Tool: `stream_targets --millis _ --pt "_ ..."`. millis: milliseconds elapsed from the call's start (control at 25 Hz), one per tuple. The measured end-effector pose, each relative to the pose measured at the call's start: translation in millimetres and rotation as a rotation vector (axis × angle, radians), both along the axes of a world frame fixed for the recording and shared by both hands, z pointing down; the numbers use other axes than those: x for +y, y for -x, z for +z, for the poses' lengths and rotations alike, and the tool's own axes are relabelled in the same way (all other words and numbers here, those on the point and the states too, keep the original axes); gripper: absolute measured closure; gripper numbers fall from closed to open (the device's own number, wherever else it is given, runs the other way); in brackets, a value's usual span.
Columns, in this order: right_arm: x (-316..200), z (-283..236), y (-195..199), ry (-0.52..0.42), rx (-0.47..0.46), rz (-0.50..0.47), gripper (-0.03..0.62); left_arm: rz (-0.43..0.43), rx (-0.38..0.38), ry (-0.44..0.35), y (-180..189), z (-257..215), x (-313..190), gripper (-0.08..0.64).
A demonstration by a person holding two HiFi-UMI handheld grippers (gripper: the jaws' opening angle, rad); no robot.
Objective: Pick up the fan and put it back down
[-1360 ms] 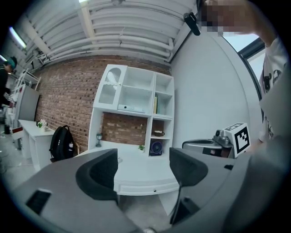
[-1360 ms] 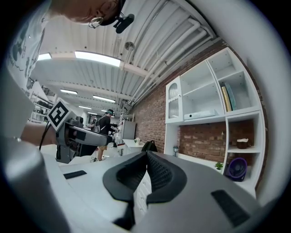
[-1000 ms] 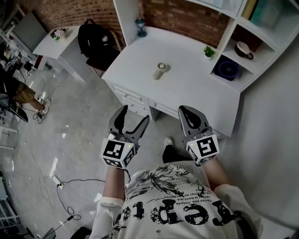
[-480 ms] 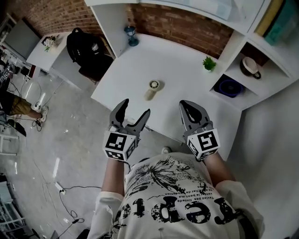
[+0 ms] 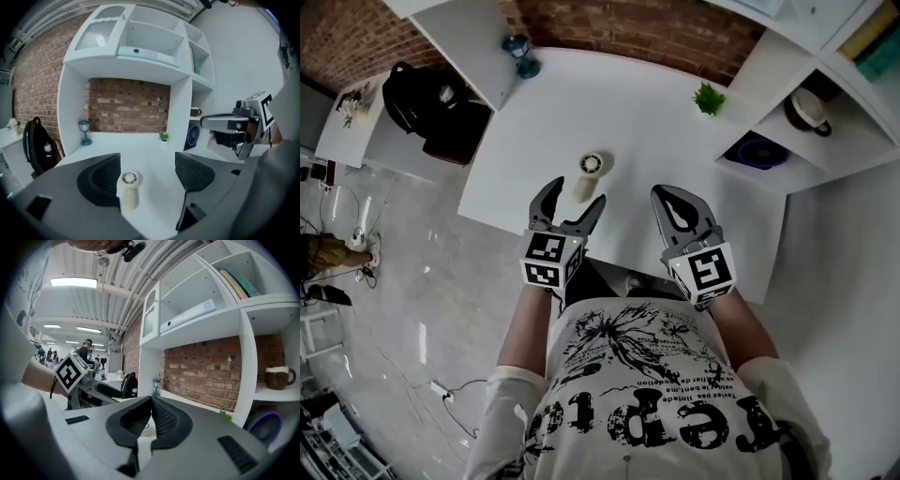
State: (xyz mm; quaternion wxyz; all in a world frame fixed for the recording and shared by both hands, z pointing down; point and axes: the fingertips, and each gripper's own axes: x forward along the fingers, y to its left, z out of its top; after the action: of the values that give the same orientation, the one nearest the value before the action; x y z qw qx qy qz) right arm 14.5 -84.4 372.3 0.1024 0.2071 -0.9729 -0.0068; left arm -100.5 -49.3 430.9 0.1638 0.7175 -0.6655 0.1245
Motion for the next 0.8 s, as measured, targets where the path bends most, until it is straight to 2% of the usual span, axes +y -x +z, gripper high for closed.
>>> stream_targets --millis 280,520,800 --pt "-36.9 46.9 33.9 0.068 0.064 0.148 0.580 0.124 0.014 0.217 30.3 85.2 -57.9 0.193" --pt "-51.6 87.6 63.5 0.102 0.118 0.227 0.580 0.208 -0.038 0.322 48.1 147.9 -93.0 0.179" --pt "-68.8 119.5 72.3 0.099 0.160 0.280 0.580 0.256 -0.038 0.437 53.7 205.9 -113.9 0.175"
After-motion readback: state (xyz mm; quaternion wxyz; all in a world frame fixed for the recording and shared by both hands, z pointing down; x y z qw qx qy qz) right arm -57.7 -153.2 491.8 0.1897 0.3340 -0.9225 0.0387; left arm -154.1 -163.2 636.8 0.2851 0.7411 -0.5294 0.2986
